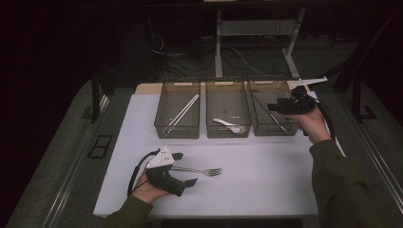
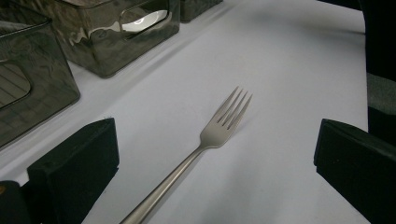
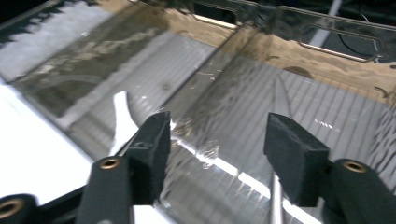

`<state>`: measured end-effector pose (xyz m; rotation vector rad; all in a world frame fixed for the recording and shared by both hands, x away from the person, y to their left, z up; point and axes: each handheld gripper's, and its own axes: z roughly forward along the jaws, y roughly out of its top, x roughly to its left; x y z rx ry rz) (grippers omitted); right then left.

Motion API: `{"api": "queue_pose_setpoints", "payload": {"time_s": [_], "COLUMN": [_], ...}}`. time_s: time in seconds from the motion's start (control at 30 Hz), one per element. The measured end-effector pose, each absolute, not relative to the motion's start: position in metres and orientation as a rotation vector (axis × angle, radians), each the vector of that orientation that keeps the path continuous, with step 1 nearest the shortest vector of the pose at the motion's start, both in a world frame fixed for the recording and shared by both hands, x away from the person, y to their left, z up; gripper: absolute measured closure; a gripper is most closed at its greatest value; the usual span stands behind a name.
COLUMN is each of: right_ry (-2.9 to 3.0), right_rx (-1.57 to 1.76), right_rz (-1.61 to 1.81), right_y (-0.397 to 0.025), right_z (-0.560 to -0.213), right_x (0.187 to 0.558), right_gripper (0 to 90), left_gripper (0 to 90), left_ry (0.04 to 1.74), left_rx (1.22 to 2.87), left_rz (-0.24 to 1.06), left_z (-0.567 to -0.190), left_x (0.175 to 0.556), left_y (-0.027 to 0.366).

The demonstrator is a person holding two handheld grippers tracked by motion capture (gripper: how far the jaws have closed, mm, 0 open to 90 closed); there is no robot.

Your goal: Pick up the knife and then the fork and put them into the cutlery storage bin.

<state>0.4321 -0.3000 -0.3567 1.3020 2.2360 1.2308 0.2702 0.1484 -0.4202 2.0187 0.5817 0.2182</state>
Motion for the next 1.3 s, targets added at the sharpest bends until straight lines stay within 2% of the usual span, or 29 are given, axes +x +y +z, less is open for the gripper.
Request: {"api": "queue_pose_setpoints", "payload": {"time_s": [0.17,0.4,0.57,0.67,0.73,0.93,1.03,1.3], "right_ry": [2.226,2.241,2.257,2.284,2.295,2.309,2.322,2.334], "right_rx": [1.236,1.184,1.158,1.136,1.120,1.090,1.082,1.094], "right_rz": [1.275,1.330,1.356,1.350,1.352,1.341,1.345,1.335], "right_y": [-0.301,-0.298,-0.295,-0.292,-0.291,-0.291,-0.292,-0.289], "right_z": [-0.356,-0.366,-0.379,-0.385,-0.390,-0.407,-0.416,-0.422], "right_x": [0.398,0.355,0.328,0.313,0.304,0.280,0.273,0.272], "right_gripper": [35.9,32.2,31.5,30.5,30.1,28.5,27.8,27.0], "left_gripper": [2.9,16.8,33.5,48.0,61.2,83.2,89.1,89.3], "left_ry": [0.577,0.557,0.551,0.564,0.580,0.637,0.638,0.631], "left_rx": [2.019,2.061,2.117,2.139,2.153,2.248,2.247,2.304], "left_rz": [0.229,0.240,0.261,0.268,0.263,0.235,0.224,0.156], "left_z": [-0.420,-0.418,-0.419,-0.419,-0.421,-0.436,-0.440,-0.445], "left_x": [0.271,0.280,0.293,0.301,0.306,0.321,0.326,0.324], "left_y": [0.148,0.150,0.154,0.158,0.162,0.172,0.172,0.166]}}
